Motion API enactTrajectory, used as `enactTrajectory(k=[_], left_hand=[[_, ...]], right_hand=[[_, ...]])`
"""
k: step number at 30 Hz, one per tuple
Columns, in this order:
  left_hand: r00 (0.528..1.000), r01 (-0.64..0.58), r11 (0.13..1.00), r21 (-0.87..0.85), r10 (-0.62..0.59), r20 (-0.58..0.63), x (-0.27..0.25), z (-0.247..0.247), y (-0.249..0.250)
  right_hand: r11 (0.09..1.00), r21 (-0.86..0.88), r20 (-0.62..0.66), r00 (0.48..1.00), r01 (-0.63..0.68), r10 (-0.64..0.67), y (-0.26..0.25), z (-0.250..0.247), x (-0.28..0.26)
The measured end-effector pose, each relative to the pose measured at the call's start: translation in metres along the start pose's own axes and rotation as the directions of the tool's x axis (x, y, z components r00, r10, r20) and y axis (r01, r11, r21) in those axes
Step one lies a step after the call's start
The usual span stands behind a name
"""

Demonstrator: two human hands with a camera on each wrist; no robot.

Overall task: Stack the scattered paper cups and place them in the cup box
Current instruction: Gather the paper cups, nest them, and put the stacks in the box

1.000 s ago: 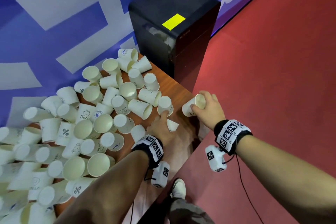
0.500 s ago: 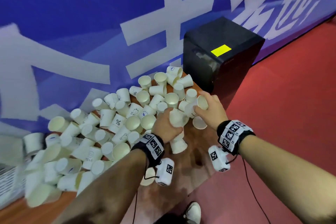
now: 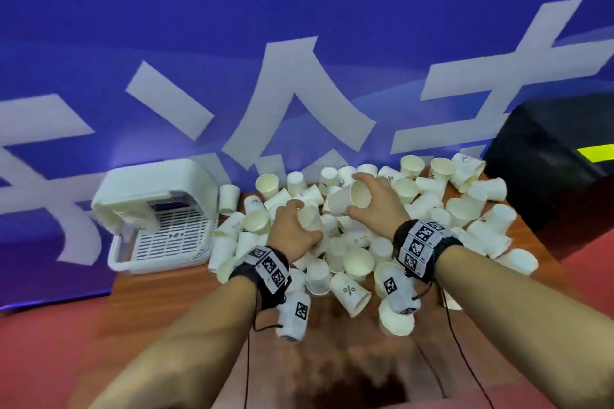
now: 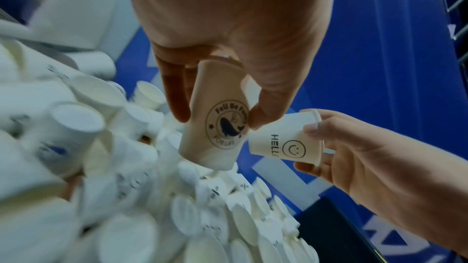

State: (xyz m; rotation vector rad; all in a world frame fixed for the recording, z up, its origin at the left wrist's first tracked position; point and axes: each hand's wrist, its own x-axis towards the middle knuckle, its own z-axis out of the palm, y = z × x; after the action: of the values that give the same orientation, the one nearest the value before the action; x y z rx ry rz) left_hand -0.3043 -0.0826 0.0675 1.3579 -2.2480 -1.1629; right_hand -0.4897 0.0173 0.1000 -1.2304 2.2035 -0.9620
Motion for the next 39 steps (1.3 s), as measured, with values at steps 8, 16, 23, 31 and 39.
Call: enactTrajectory(k=[8, 16, 23, 31, 39], left_hand=[[0.993, 0.072, 0.996, -0.051, -0.076, -0.087, 0.002, -0.142, -0.118], [0.979, 0.147, 0.987, -0.071, -0.155, -0.129, 0.009, -0.239, -0.226], [0.972, 0.161, 0.986, -0.043, -0.166, -0.168, 0.02, -0.276, -0.281], [0.966, 0.184, 0.983, 0.013, -0.178, -0.185, 0.048, -0.279, -0.303], [0.974, 0.204, 0.978, 0.053, -0.197, -0.11, 0.072, -0.263, -0.323]], right_hand=[[0.998, 0.007, 0.129, 0.989, 0.069, -0.069, -0.13, 0.135, 0.034], [0.989, -0.034, 0.201, 0.97, 0.147, -0.137, -0.214, 0.252, 0.058], [0.983, -0.064, 0.215, 0.964, 0.172, -0.154, -0.242, 0.301, 0.066], [0.965, -0.062, 0.296, 0.928, 0.255, -0.226, -0.241, 0.317, 0.078], [0.979, -0.065, 0.352, 0.922, 0.195, -0.161, -0.219, 0.339, 0.085]])
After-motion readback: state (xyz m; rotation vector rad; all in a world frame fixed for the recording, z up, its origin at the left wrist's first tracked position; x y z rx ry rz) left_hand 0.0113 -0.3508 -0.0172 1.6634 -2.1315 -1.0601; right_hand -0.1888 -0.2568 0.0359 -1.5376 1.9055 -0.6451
